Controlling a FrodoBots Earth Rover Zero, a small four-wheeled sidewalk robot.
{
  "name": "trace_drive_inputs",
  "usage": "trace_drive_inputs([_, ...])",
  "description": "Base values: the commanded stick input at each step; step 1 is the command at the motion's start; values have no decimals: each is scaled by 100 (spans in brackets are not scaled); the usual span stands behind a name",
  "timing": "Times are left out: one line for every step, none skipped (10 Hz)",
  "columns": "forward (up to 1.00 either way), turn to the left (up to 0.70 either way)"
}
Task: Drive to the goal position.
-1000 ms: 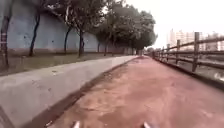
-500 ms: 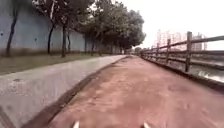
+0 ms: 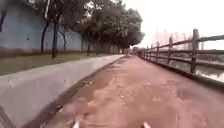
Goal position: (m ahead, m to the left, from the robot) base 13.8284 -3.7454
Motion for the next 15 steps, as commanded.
trace_drive_inputs([70, 0])
trace_drive_inputs([70, 0])
trace_drive_inputs([70, 0])
trace_drive_inputs([70, 0])
trace_drive_inputs([70, 0])
trace_drive_inputs([70, 0])
trace_drive_inputs([70, 0])
trace_drive_inputs([70, 0])
trace_drive_inputs([70, 0])
trace_drive_inputs([70, 0])
trace_drive_inputs([70, 0])
trace_drive_inputs([70, 0])
trace_drive_inputs([70, 0])
trace_drive_inputs([70, 0])
trace_drive_inputs([70, 0])
